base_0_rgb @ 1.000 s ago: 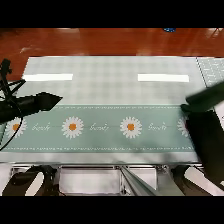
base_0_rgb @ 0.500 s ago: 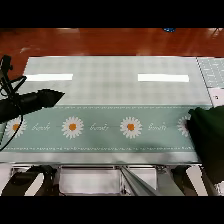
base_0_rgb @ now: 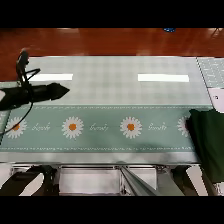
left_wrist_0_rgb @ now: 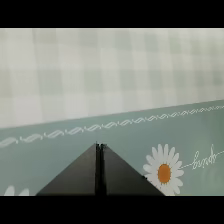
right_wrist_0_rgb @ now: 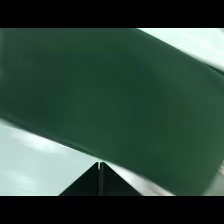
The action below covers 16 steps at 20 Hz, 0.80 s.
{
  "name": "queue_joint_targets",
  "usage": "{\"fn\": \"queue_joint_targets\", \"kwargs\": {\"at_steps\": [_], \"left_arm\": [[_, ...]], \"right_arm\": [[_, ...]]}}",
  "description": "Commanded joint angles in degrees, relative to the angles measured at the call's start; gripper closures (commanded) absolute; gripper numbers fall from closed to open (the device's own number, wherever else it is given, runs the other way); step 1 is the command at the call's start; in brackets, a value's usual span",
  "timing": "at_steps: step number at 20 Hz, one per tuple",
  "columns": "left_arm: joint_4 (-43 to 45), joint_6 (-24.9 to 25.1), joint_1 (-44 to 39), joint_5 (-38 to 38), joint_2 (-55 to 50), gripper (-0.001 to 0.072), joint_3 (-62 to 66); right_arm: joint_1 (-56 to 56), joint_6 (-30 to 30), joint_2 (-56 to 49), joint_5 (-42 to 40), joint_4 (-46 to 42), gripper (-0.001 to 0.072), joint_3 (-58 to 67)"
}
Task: Fold the shirts.
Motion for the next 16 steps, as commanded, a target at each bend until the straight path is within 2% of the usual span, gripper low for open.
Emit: {"fn": "queue_joint_targets", "kwargs": {"at_steps": [1, 3, 5, 7, 9, 11, 13, 15, 16], "left_arm": [[-0.63, 1.01, -0.13, -7.37, -10.67, 0.0687, 17.11], [-0.55, 0.24, -0.83, -9.75, -15.67, 0.0687, 31.23], [1.25, -2.10, -1.31, -9.77, -18.38, 0.0687, 42.49], [9.53, -5.57, -2.03, -11.52, -18.49, 0.0687, 46.90], [19.58, -8.09, -3.48, -18.34, -18.25, 0.0687, 44.37], [21.35, -7.43, -4.87, -21.33, -18.01, 0.0687, 34.77], [21.84, -6.25, -5.31, -18.38, -18.40, 0.0687, 24.50], [22.91, -8.83, -4.31, -14.88, -18.80, 0.0687, 19.61], [22.86, -9.35, -3.85, -13.62, -18.88, 0.0687, 19.23]], "right_arm": [[8.24, -7.63, -3.50, -16.98, 31.04, 0.0688, 0.37], [23.15, -10.08, -7.19, -23.91, 35.08, 0.0688, 3.93], [39.98, -10.58, -12.39, -28.28, 29.90, 0.0688, 9.77], [53.64, -10.10, -17.90, -28.37, 20.59, 0.0688, 15.30], [64.59, -7.65, -22.32, -26.86, 8.15, 0.0688, 17.40], [72.30, -3.32, -25.53, -24.87, -4.11, 0.0689, 15.08], [75.65, 3.13, -27.41, -25.70, -13.62, 0.0689, 10.97], [75.21, 8.00, -28.20, -24.98, -16.39, 0.0689, 9.86], [74.79, 7.96, -28.15, -24.68, -16.28, 0.0689, 9.86]]}}
